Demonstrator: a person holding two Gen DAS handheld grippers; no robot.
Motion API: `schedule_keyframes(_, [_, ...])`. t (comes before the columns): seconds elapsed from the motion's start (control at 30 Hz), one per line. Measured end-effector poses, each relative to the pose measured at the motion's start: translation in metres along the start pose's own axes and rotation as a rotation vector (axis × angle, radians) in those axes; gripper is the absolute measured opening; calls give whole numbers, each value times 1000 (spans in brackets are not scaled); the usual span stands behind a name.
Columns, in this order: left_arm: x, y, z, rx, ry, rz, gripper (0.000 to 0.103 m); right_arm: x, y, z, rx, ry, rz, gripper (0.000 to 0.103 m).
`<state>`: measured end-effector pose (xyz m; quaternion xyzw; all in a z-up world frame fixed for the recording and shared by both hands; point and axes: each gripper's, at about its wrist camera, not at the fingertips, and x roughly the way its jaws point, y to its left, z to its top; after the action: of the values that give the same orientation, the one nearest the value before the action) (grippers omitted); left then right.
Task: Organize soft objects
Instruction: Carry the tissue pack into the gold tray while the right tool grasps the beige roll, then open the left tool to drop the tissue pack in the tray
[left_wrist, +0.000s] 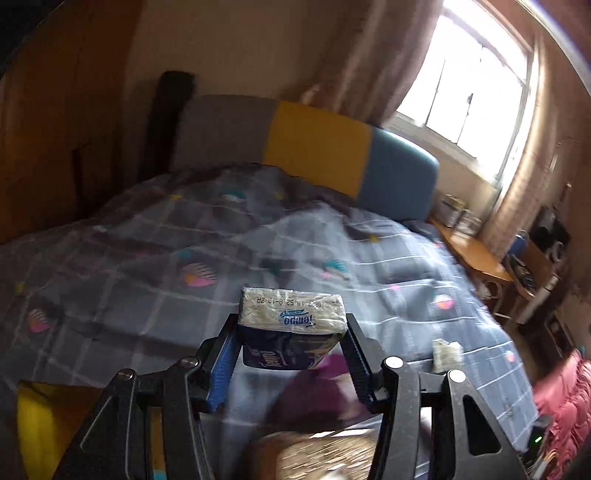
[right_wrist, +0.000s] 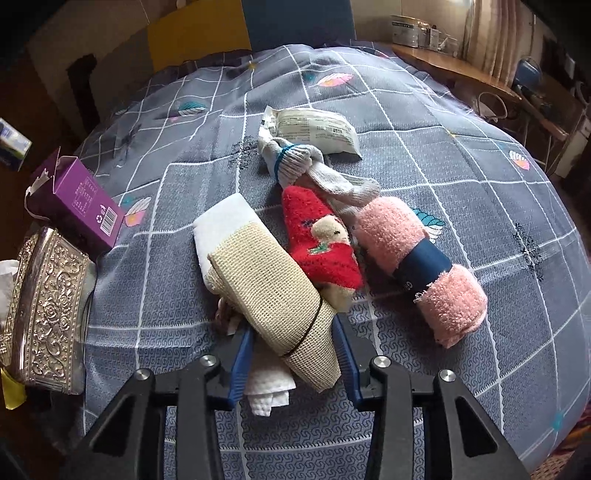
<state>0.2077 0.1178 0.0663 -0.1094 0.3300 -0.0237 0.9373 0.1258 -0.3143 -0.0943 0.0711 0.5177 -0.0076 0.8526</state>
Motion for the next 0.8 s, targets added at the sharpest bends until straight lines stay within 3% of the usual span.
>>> schedule_keyframes(0.23, [-18, 122, -58, -145, 76, 143, 54, -2, 6, -2, -36, -14, -11, 36])
schedule_keyframes(0.4, [-7, 169, -92, -231, 135, 206, 55, -1, 12, -3, -67, -15, -17, 34])
schedule_keyframes(0.6, [11, 179, -117, -269, 191, 186, 64, -2, 10, -3, -54, -19, -14, 34])
schedule_keyframes(0.7, [-6, 170, -118, -249, 133, 201, 79, -8, 9, -2, -35, -43, 6, 30])
schedule_keyframes(0.8, [-22, 160, -116, -212, 95, 204, 81, -15, 7, -2, -11, -68, 30, 27])
